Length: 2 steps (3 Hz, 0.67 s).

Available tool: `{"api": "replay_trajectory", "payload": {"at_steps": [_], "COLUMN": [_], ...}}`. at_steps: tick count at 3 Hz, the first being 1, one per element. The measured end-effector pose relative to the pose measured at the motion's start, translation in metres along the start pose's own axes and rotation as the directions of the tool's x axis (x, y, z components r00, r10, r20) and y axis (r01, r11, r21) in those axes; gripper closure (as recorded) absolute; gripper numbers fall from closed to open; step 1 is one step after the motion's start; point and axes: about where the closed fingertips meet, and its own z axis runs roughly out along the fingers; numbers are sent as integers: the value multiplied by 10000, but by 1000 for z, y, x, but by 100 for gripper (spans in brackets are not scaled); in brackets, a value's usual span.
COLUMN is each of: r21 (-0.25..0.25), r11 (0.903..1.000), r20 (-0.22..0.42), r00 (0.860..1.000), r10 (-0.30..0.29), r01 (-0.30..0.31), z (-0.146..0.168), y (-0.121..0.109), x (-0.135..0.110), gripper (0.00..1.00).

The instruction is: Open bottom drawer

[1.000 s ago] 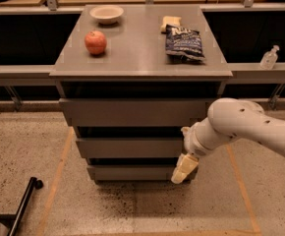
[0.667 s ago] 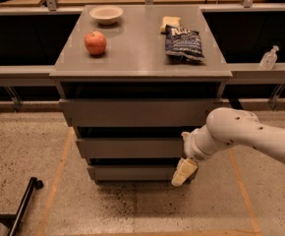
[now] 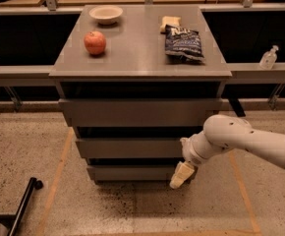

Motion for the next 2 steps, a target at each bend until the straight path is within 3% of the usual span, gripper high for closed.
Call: {"api": "replay_trajectory", "payload": {"at_steps": [1,2], "r21": [86,-245], "r11": [9996,9992], "r20": [-2,-250], "r00": [9997,9992], "r10": [258,300], "r01": [-258,-306], "z": [10,52], "y": [0,-2], "x": [8,23], "gripper": [0,0]}}
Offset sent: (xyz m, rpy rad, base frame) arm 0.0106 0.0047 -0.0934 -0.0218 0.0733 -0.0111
